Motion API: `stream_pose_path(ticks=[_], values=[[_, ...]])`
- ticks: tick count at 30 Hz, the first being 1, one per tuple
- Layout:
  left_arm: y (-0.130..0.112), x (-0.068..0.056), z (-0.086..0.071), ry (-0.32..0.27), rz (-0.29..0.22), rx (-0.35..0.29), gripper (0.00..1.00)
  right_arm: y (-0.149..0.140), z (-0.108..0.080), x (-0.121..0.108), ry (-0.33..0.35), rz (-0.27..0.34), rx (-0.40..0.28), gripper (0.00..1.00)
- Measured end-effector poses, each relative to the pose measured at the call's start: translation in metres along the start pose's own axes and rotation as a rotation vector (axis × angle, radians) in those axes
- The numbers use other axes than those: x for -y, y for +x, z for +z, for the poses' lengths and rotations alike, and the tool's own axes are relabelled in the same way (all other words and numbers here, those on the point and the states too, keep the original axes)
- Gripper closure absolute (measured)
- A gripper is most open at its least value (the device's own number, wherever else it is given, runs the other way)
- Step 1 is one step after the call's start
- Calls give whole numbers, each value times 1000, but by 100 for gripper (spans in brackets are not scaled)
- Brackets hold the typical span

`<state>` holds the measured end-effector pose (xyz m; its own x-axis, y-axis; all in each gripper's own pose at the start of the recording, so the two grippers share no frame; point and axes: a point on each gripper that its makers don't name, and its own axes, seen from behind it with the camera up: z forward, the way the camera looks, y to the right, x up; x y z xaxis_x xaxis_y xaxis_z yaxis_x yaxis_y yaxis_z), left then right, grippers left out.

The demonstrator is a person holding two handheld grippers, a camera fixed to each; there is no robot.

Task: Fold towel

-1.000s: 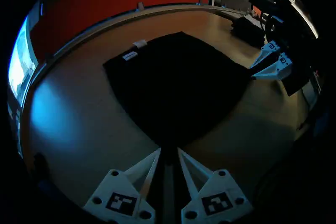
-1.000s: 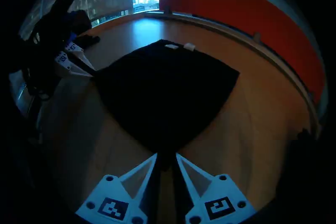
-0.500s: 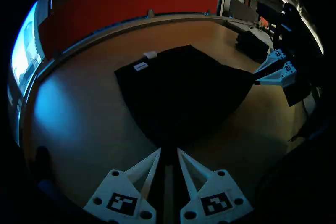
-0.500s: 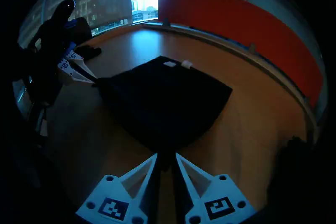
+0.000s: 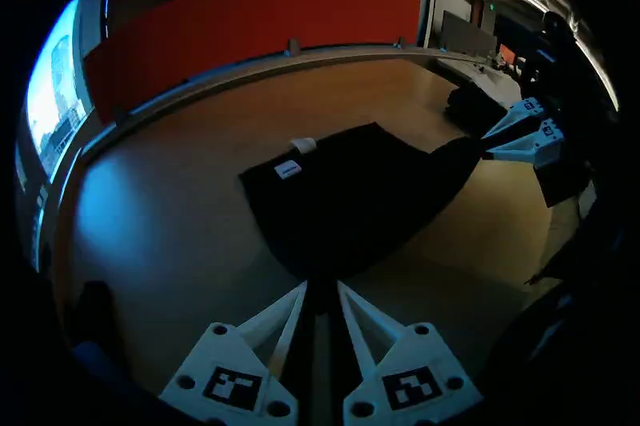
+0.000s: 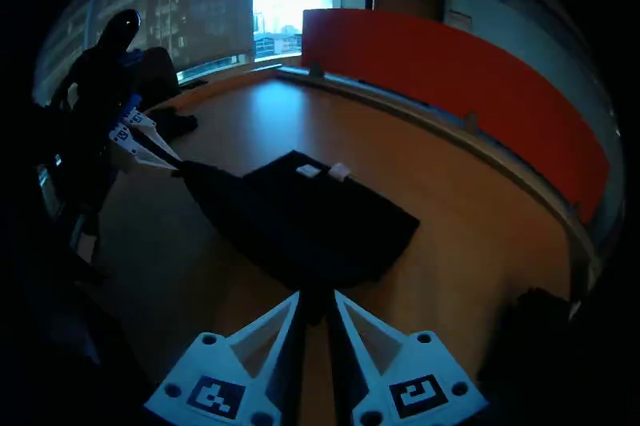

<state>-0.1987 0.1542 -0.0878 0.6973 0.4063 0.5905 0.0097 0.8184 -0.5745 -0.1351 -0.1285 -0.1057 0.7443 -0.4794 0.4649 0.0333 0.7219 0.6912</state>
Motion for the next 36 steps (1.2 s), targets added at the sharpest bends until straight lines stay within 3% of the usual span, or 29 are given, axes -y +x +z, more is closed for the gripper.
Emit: stream_pose_path(ticks=[22, 36], values=[[23, -15, -38, -21, -51, -14, 90, 17, -40, 10, 33, 8, -6, 84], [29, -21, -50, -29, -54, -16, 90, 18, -53, 14, 38, 28, -6, 84]])
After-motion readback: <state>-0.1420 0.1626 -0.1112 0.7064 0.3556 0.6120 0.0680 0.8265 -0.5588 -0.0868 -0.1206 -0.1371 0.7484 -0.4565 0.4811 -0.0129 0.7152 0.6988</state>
